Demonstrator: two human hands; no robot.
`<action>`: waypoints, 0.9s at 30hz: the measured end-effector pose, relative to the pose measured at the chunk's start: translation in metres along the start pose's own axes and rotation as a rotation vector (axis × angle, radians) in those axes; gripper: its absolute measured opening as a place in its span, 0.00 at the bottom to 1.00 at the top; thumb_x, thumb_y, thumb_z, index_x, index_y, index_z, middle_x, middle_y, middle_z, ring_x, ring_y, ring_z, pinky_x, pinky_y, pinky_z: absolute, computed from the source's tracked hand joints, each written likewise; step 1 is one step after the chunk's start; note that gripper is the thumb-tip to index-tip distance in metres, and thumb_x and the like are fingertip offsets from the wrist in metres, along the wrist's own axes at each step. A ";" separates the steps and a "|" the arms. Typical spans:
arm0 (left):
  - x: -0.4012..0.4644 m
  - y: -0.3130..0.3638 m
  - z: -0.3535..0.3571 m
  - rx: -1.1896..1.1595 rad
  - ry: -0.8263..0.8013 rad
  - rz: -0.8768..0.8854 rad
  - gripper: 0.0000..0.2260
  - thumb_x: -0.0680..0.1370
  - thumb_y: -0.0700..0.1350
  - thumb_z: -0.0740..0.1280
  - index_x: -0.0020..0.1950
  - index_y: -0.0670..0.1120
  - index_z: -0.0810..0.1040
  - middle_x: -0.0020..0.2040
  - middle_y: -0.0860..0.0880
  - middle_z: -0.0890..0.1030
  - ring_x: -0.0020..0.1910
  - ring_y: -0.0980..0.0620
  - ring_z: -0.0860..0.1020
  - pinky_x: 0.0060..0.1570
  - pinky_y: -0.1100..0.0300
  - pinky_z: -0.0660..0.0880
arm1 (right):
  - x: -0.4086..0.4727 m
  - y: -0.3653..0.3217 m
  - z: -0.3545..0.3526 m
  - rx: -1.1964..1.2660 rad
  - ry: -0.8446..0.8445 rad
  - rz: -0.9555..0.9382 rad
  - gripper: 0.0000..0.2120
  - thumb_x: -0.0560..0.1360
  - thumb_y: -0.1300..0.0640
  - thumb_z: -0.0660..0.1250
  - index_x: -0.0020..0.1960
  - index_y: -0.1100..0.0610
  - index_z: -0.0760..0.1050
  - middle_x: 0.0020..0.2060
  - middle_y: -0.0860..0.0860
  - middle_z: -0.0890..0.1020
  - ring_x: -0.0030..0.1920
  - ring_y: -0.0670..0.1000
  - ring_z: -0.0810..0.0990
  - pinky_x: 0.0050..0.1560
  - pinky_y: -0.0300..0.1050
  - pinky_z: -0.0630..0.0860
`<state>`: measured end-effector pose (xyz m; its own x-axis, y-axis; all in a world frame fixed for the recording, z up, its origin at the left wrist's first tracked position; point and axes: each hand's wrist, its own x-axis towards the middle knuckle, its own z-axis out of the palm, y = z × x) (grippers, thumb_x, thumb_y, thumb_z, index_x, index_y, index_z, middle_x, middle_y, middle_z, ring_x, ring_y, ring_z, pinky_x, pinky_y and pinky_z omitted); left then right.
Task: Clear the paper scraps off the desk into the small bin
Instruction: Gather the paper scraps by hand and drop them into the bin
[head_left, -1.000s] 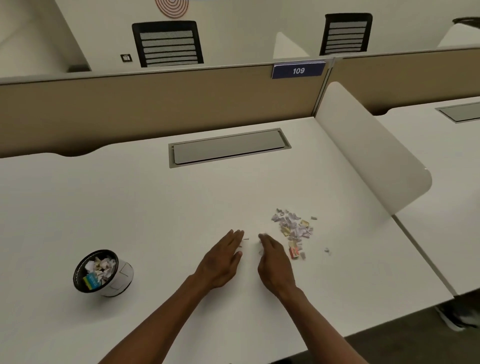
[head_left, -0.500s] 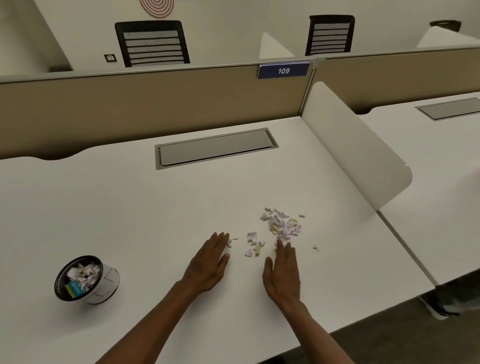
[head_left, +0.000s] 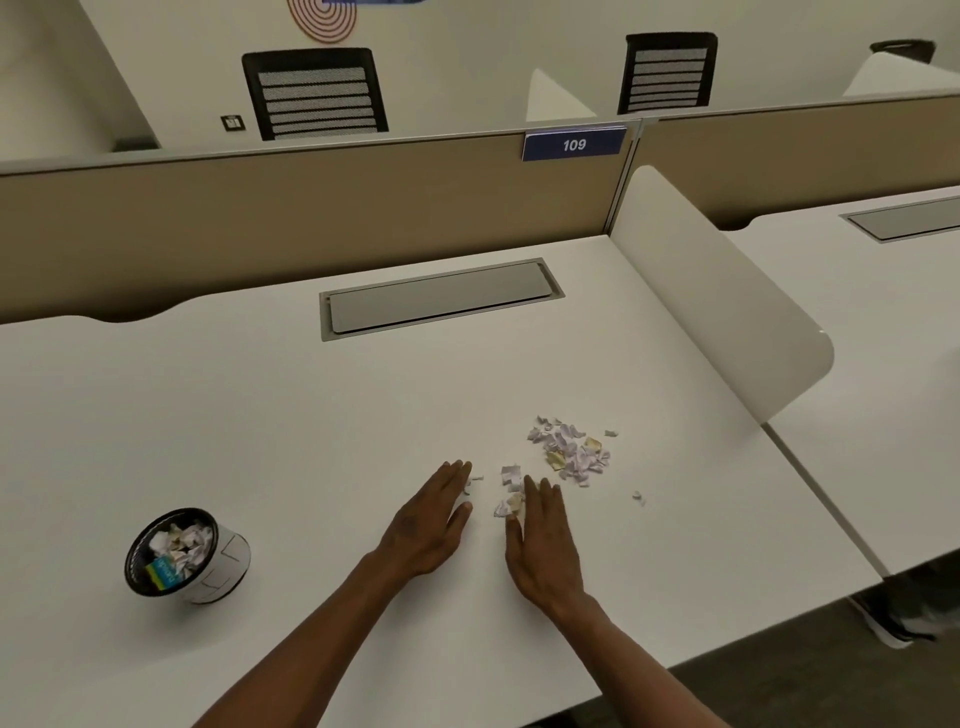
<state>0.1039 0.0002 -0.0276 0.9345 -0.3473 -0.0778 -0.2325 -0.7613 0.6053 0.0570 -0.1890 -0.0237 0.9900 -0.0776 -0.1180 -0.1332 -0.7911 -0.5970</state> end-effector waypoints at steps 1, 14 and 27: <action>-0.002 0.000 0.000 -0.005 -0.010 -0.005 0.26 0.85 0.50 0.57 0.82 0.49 0.54 0.82 0.52 0.57 0.81 0.56 0.53 0.79 0.60 0.54 | -0.002 -0.003 0.003 0.024 -0.017 -0.035 0.28 0.85 0.50 0.53 0.82 0.54 0.50 0.82 0.54 0.53 0.82 0.52 0.48 0.79 0.44 0.51; -0.008 0.013 0.004 -0.027 -0.027 0.038 0.26 0.85 0.50 0.57 0.82 0.49 0.54 0.81 0.52 0.59 0.80 0.55 0.57 0.78 0.61 0.56 | 0.018 -0.009 -0.004 -0.098 -0.080 -0.214 0.26 0.84 0.49 0.54 0.81 0.53 0.55 0.80 0.55 0.61 0.81 0.53 0.56 0.80 0.48 0.57; 0.023 0.001 -0.024 0.064 -0.173 -0.100 0.42 0.74 0.56 0.74 0.81 0.50 0.55 0.74 0.48 0.63 0.72 0.49 0.65 0.66 0.56 0.70 | 0.051 -0.006 -0.030 -0.293 -0.268 -0.060 0.46 0.69 0.41 0.77 0.79 0.53 0.59 0.70 0.55 0.67 0.65 0.58 0.74 0.62 0.49 0.76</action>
<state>0.1313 0.0049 -0.0096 0.8947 -0.3533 -0.2732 -0.1630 -0.8278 0.5369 0.1095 -0.2062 -0.0023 0.9431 0.1044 -0.3158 -0.0182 -0.9318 -0.3624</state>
